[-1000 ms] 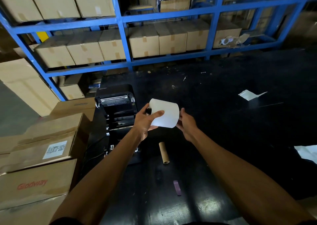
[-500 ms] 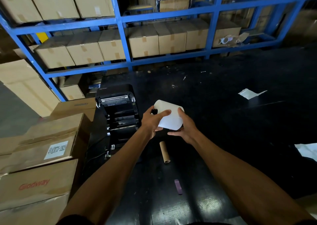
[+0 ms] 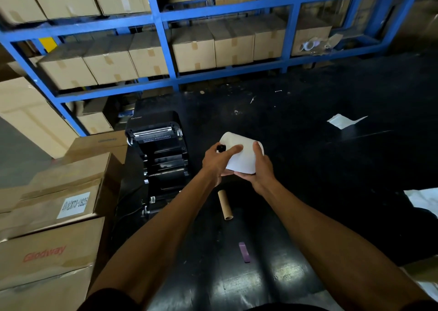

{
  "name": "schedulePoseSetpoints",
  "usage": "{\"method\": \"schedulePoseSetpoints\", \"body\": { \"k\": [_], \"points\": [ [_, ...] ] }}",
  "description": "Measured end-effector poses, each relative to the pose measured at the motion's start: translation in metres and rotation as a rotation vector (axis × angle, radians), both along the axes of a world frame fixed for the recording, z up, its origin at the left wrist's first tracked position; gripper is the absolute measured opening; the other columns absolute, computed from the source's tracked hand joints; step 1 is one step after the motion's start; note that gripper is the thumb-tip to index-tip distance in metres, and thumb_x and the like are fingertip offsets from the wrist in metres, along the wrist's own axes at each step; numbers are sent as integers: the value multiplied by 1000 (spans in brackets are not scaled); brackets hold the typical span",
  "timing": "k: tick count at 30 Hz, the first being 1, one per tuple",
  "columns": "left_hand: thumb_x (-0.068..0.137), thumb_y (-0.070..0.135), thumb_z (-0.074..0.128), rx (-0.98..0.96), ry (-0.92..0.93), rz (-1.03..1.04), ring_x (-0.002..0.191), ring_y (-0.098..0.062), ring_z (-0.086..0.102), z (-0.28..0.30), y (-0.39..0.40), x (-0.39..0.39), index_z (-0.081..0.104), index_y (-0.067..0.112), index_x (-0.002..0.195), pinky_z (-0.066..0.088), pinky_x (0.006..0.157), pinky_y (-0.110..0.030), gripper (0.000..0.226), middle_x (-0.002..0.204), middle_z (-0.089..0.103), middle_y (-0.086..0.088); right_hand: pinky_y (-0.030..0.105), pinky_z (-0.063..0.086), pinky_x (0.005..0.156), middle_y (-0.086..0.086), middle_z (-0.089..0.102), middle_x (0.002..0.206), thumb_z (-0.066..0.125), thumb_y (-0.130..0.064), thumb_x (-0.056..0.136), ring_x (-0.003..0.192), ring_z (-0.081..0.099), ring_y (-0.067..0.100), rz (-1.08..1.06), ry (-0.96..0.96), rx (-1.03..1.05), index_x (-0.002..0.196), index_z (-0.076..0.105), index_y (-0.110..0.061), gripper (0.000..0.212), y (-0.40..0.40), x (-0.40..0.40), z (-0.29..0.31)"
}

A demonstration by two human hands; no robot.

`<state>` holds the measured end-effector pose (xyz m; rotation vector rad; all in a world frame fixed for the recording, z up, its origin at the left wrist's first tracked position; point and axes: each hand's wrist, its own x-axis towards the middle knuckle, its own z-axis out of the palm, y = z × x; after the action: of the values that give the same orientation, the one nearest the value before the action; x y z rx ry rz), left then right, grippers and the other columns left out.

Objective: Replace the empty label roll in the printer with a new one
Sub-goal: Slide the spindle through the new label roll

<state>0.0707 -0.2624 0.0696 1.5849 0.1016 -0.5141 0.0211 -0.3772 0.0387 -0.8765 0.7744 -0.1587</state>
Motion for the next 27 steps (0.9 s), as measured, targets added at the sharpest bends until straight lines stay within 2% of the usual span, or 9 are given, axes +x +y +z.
{"method": "schedulePoseSetpoints", "body": {
  "k": [3, 7, 12, 15, 17, 19, 21, 24, 27],
  "points": [
    [50, 52, 87, 34, -9, -79, 110, -26, 63, -3, 0, 1, 53, 25, 135, 62, 78, -45, 95, 129, 60, -4, 53, 61, 72, 14, 57, 119, 70, -55, 77, 100, 62, 33, -75, 5, 38, 130, 48, -18, 68, -1, -2, -3],
    [68, 57, 80, 101, -72, -253, 105, -23, 67, -4, 11, -2, 50, 31, 139, 59, 88, -41, 81, 129, 61, -2, 53, 61, 73, 17, 59, 116, 70, -54, 78, 100, 64, 37, -119, -11, 185, 130, 48, -19, 66, -1, -7, -10],
    [87, 69, 49, 84, -4, -275, 101, -31, 69, -24, 33, -13, 45, 29, 141, 60, 86, -41, 67, 128, 58, -6, 55, 60, 71, 18, 58, 120, 71, -54, 76, 103, 62, 40, -109, 15, 215, 127, 52, -16, 67, -6, -15, -24],
    [98, 43, 52, 161, -9, -122, 86, -29, 68, -57, 49, -32, 55, 15, 127, 60, 77, -37, 40, 112, 61, -14, 57, 59, 71, 18, 58, 120, 73, -54, 75, 104, 61, 40, -101, 42, 234, 126, 53, -14, 68, -11, -25, -37],
    [93, 21, 63, 342, -59, -94, 69, -24, 65, -89, 61, -48, 65, 3, 111, 57, 68, -33, 25, 97, 67, -16, 58, 59, 72, 17, 58, 119, 73, -54, 75, 104, 61, 40, -90, 56, 238, 126, 53, -14, 67, -15, -32, -46],
    [84, 17, 70, 566, -113, -125, 77, -28, 68, -121, 71, -65, 68, 3, 103, 56, 73, -35, 24, 91, 70, -14, 57, 59, 73, 17, 59, 118, 71, -54, 77, 105, 61, 39, -67, 75, 232, 125, 54, -15, 64, -18, -40, -54],
    [80, 26, 75, 744, -147, -165, 97, -32, 65, -142, 76, -83, 65, 8, 108, 50, 82, -35, 35, 104, 66, -14, 57, 59, 73, 16, 60, 118, 68, -54, 80, 104, 61, 38, -40, 92, 220, 125, 55, -15, 61, -19, -47, -60],
    [80, 35, 78, 874, -148, -172, 111, -34, 57, -154, 76, -100, 55, 11, 120, 47, 87, -40, 52, 123, 52, -13, 56, 59, 74, 15, 61, 118, 65, -53, 83, 104, 62, 37, -10, 103, 206, 125, 56, -16, 57, -21, -56, -68],
    [80, 30, 79, 905, -175, -149, 115, -35, 56, -161, 72, -107, 53, 11, 123, 50, 89, -44, 54, 128, 52, -13, 58, 57, 78, 14, 62, 117, 63, -53, 85, 104, 62, 35, 10, 102, 197, 122, 57, -17, 52, -25, -61, -73]
  ]
}}
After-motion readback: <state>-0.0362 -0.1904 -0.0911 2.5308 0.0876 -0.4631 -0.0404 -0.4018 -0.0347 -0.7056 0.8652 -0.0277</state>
